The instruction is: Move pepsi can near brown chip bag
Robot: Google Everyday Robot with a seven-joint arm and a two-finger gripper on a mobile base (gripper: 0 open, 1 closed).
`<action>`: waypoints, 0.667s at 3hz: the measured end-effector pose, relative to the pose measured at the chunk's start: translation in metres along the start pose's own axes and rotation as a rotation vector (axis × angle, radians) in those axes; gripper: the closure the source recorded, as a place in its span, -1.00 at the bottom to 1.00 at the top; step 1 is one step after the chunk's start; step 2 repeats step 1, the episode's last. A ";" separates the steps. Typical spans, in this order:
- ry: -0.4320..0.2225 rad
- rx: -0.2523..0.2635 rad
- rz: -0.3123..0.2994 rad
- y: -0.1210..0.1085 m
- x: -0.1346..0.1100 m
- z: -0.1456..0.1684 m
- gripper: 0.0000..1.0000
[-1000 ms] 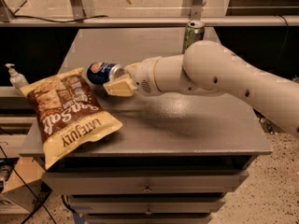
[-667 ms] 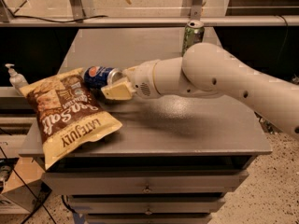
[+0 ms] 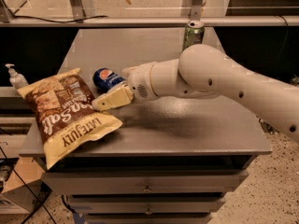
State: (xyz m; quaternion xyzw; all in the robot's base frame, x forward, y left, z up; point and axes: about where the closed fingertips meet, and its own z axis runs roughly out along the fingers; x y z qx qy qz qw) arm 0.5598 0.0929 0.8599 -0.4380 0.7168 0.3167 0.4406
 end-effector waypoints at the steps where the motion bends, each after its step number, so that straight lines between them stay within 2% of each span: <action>1: 0.000 0.000 0.000 0.000 0.000 0.000 -1.00; 2: 0.000 0.000 0.000 0.000 0.000 0.000 -1.00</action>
Offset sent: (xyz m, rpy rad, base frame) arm 0.0000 0.0000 0.0000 0.0000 0.0000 0.0000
